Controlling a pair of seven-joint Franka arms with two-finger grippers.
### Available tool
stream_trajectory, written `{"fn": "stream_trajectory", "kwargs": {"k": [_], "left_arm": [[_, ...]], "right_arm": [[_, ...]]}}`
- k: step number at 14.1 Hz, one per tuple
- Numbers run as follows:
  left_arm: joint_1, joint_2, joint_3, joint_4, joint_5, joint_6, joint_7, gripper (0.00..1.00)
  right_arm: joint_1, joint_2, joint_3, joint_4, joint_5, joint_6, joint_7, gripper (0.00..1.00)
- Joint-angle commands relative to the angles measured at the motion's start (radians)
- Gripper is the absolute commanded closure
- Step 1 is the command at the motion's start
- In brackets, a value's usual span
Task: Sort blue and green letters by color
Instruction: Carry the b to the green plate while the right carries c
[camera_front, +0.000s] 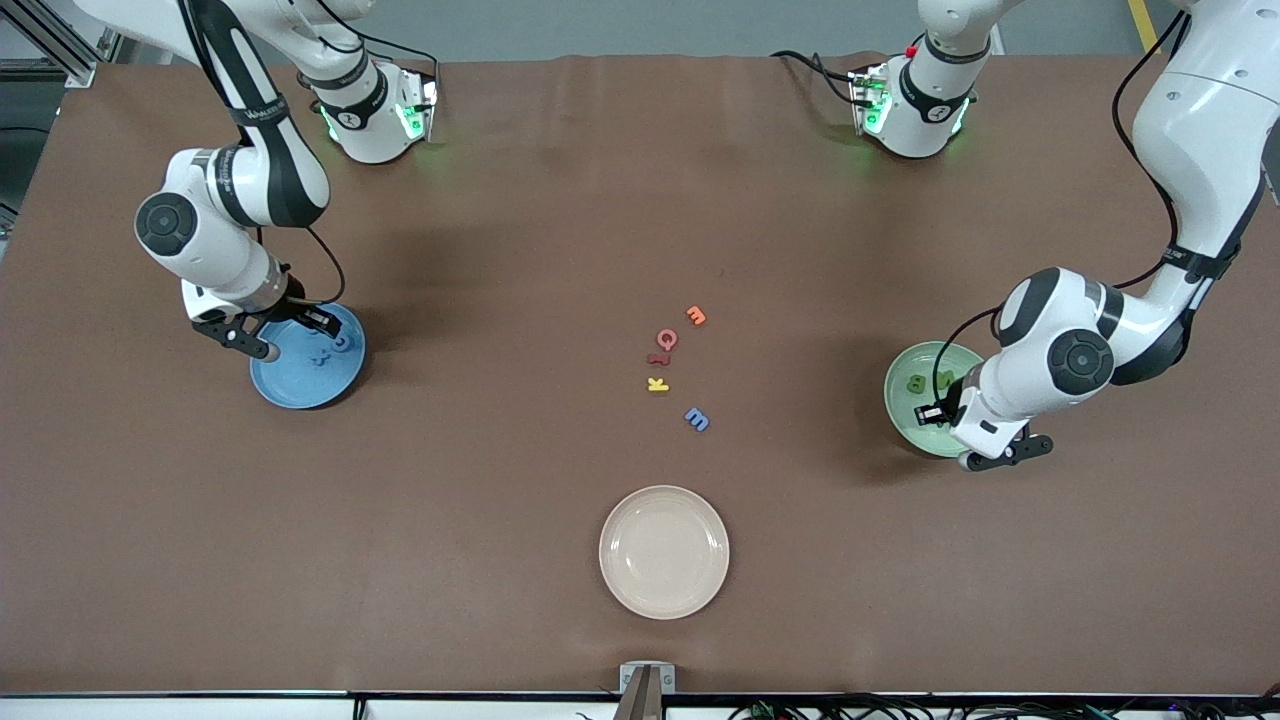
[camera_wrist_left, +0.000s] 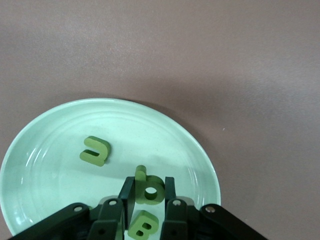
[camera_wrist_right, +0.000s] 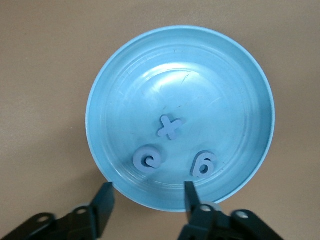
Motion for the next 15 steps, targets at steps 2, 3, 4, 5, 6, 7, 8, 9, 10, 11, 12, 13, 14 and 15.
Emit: {"fn": "stream_trajectory", "kwargs": {"k": [2, 3, 4, 5, 6, 7, 8, 9, 10, 11, 12, 13, 14, 15], "left_arm": [[-0.004, 0.017, 0.003, 0.014, 0.019, -0.002, 0.015, 0.9], [-0.003, 0.02, 0.003, 0.014, 0.019, -0.002, 0.015, 0.89], [-0.003, 0.02, 0.003, 0.014, 0.019, -0.002, 0.016, 0.88], [-0.003, 0.02, 0.003, 0.014, 0.019, -0.002, 0.019, 0.83], [-0.003, 0.02, 0.003, 0.014, 0.02, -0.002, 0.03, 0.81], [-0.001, 0.02, 0.003, 0.014, 0.024, -0.002, 0.039, 0.8], [-0.001, 0.02, 0.004, 0.014, 0.024, -0.002, 0.044, 0.79], [0.0, 0.02, 0.004, 0.012, 0.024, -0.002, 0.044, 0.76], [0.002, 0.02, 0.004, 0.012, 0.024, -0.002, 0.044, 0.74], [0.005, 0.02, 0.003, 0.012, 0.024, -0.002, 0.044, 0.7], [0.005, 0.019, 0.003, 0.012, 0.024, -0.002, 0.044, 0.64], [0.005, 0.019, 0.003, 0.012, 0.024, -0.002, 0.044, 0.6], [0.005, 0.017, 0.004, 0.012, 0.024, -0.002, 0.044, 0.49], [0.005, 0.016, 0.004, 0.014, 0.024, -0.002, 0.044, 0.36]], "right_arm": [[-0.009, -0.02, 0.019, -0.018, 0.005, 0.002, 0.007, 0.0], [-0.006, -0.02, 0.021, -0.013, 0.004, 0.001, 0.01, 0.0], [0.0, -0.02, 0.022, -0.006, 0.005, -0.01, 0.012, 0.0], [0.017, -0.019, 0.024, 0.014, 0.008, -0.024, 0.025, 0.0], [0.04, -0.017, 0.024, 0.032, 0.008, -0.034, 0.071, 0.0], [0.082, -0.014, 0.024, 0.057, 0.008, -0.048, 0.137, 0.0], [0.133, -0.002, 0.024, 0.084, 0.008, -0.062, 0.212, 0.0], [0.193, 0.025, 0.024, 0.123, 0.008, -0.076, 0.308, 0.0], [0.248, 0.047, 0.024, 0.158, 0.008, -0.082, 0.393, 0.0], [0.306, 0.076, 0.024, 0.199, 0.008, -0.082, 0.477, 0.0], [0.362, 0.108, 0.024, 0.238, 0.008, -0.087, 0.524, 0.0], [0.421, 0.139, 0.024, 0.285, 0.008, -0.094, 0.548, 0.0], [0.466, 0.177, 0.024, 0.34, 0.01, -0.108, 0.568, 0.0], [0.504, 0.215, 0.024, 0.397, 0.01, -0.128, 0.608, 0.0]]}}
